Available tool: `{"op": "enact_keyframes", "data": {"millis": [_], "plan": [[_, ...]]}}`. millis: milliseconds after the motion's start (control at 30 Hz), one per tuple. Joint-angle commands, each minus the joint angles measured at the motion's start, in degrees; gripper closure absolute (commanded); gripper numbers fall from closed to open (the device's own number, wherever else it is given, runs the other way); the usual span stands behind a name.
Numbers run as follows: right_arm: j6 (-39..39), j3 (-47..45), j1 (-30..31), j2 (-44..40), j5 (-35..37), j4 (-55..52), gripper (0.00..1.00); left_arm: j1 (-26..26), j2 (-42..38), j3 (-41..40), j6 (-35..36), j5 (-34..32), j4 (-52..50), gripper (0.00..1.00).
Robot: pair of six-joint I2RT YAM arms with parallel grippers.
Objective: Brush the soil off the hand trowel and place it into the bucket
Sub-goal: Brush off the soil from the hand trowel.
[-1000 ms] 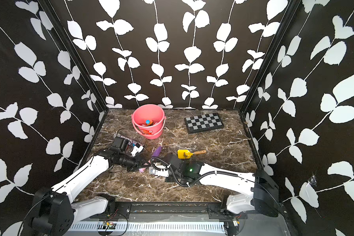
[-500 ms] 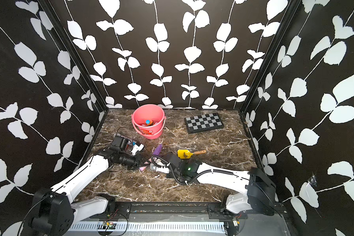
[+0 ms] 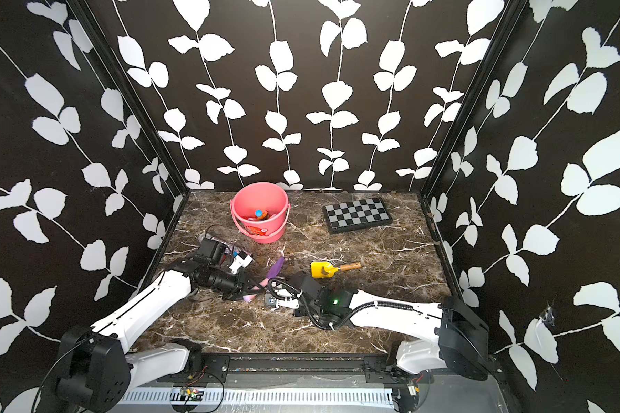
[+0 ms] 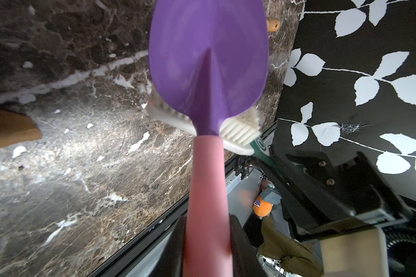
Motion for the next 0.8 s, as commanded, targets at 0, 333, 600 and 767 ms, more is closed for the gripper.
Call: {"op": "enact_keyframes", "data": {"millis": [0, 333, 600, 767], "plan": [[-0.62, 1.9, -1.97, -0.56, 4.0, 3.93, 1.0, -0.03, -0.31, 0.57, 1.86, 1.52, -1.98, 1.0], [0.34, -0.03, -1.29, -2.47, -0.04, 0.03, 1.0, -0.04, 0.93, 3.67, 2.56, 1.0, -3.03, 1.0], [-2.81, 2.73, 0.92, -1.0, 2.02, 3.09, 1.0, 0.01, 0.94, 2.73, 3.73, 2.29, -3.78, 1.0], [-4.91, 1.73, -2.33, 0.08, 5.9, 6.54, 1.0, -0.03, 0.15, 2.1, 5.15, 3.12, -5.52, 1.0]]}}
